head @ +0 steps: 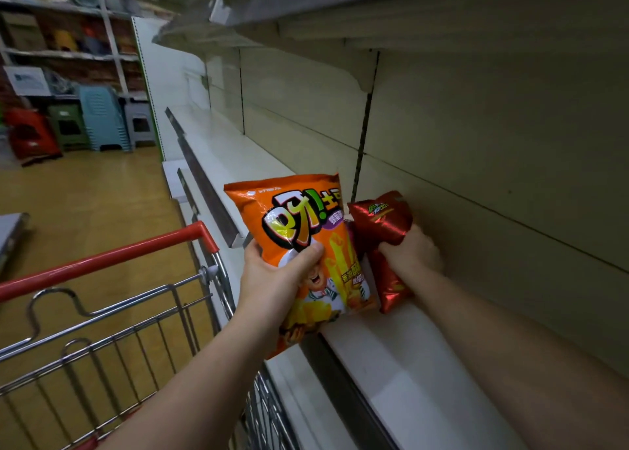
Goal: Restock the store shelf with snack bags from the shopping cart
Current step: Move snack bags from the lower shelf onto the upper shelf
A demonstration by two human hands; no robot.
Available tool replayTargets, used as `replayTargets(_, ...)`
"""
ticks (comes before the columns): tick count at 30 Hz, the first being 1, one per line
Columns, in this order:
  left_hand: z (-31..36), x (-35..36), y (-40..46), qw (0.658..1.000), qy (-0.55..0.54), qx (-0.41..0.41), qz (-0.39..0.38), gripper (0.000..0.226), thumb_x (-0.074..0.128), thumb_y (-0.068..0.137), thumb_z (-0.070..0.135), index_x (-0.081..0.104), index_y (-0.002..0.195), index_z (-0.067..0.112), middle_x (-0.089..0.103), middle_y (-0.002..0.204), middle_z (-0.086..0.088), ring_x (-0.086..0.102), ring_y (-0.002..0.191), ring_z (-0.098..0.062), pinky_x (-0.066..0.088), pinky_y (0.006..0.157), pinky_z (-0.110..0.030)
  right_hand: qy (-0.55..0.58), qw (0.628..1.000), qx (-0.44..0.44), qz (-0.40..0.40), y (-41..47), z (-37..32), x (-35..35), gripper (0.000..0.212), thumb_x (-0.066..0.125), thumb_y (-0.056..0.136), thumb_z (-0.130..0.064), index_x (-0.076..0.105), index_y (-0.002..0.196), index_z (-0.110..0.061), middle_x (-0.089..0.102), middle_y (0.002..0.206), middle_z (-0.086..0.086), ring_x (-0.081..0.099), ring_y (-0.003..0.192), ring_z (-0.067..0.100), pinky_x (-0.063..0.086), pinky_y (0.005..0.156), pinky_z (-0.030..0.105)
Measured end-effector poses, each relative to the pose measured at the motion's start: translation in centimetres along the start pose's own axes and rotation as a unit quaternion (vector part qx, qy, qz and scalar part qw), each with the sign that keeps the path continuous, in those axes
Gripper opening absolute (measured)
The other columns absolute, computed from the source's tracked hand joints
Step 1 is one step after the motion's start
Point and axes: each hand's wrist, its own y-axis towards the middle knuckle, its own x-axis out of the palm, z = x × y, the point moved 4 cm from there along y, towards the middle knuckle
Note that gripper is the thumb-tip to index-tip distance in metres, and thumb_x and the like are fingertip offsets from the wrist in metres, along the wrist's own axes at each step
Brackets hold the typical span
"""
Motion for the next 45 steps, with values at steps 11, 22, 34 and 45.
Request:
replayTargets(11,5.2,-2.2,-4.4,0.985,0.086,0.108,0.108,0.089,0.08,0.071,0.032,0.026,0.142,0.026,0.051,0.133,-0.005,0.055,0.116,-0.032,0.047,0.095,-0.056,0.371,0.903,-0.177,-0.125,-6.7,-4.0,-9.4,0.049,0.077,0.055,-0.024,0.063,0.102,-0.026,0.069,0.096,-0.006,0.064,0.091,0.015,0.049,0.09,0.033)
replayTargets(22,8.0,-6.0,-8.7,0.976,0.108,0.062,0.18,0.093,0.08,0.071,0.038,0.025,0.144,0.023,0.05,0.135,-0.01,0.053,0.116,-0.035,0.045,0.097,-0.051,0.544,0.684,-0.038,-0.485,-16.2,-7.5,-11.4,0.039,0.081,0.049,-0.031,0.078,0.08,-0.008,0.074,0.084,0.013,0.071,0.07,0.023,0.059,0.067,0.031)
replayTargets(34,10.9,-9.9,-11.8,0.974,0.189,0.036,0.116,0.097,0.077,0.072,0.046,0.019,0.146,0.019,0.05,0.136,-0.013,0.052,0.12,-0.037,0.043,0.099,-0.048,0.37,0.912,-0.094,-0.152,-24.7,-10.1,-13.9,0.037,0.033,0.092,-0.037,0.061,0.106,-0.018,0.069,0.108,0.01,0.065,0.096,0.026,0.05,0.092,0.043)
replayTargets(45,17.4,-7.4,-17.6,0.976,0.182,0.118,-0.007,0.088,0.075,0.074,0.046,0.025,0.142,0.021,0.055,0.128,-0.008,0.054,0.115,-0.033,0.042,0.092,-0.041,0.412,0.891,-0.133,-0.136,-30.8,-9.3,-24.7,0.06,0.083,0.062,-0.018,0.049,0.111,-0.026,0.068,0.108,0.003,0.068,0.094,0.023,0.055,0.085,0.039)
